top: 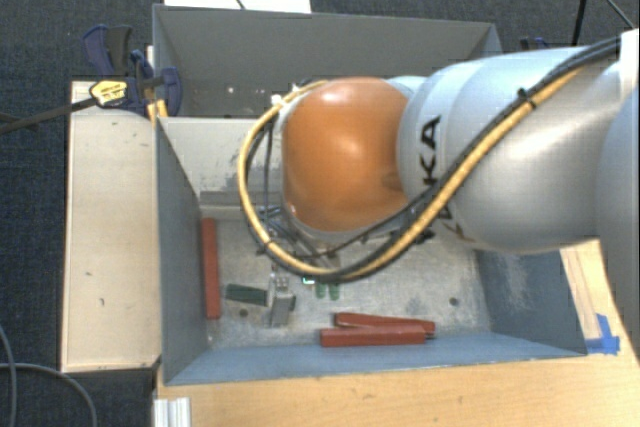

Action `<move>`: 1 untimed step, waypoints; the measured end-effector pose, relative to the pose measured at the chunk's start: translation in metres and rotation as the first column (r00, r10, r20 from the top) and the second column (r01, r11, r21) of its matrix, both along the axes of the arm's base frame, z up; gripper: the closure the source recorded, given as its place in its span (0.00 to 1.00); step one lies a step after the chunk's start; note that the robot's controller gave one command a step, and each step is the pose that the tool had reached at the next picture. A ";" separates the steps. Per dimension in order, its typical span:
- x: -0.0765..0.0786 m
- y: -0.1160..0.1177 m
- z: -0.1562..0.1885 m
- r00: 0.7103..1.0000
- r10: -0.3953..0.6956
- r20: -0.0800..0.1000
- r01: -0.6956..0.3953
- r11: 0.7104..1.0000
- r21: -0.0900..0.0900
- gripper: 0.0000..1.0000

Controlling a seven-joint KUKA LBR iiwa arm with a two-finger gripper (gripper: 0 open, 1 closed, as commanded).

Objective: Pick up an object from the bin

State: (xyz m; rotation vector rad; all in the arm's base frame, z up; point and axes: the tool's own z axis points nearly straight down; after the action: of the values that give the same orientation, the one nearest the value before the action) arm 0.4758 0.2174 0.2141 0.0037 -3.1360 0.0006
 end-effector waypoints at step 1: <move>0.014 -0.065 -0.148 1.000 -0.016 0.000 0.016 1.000 -0.003 0.00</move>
Offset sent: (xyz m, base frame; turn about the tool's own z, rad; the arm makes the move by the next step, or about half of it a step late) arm 0.0148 -0.0624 -0.1441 0.0127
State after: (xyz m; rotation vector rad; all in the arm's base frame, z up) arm 0.4897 0.1524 0.0658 -0.0215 -3.1358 0.0045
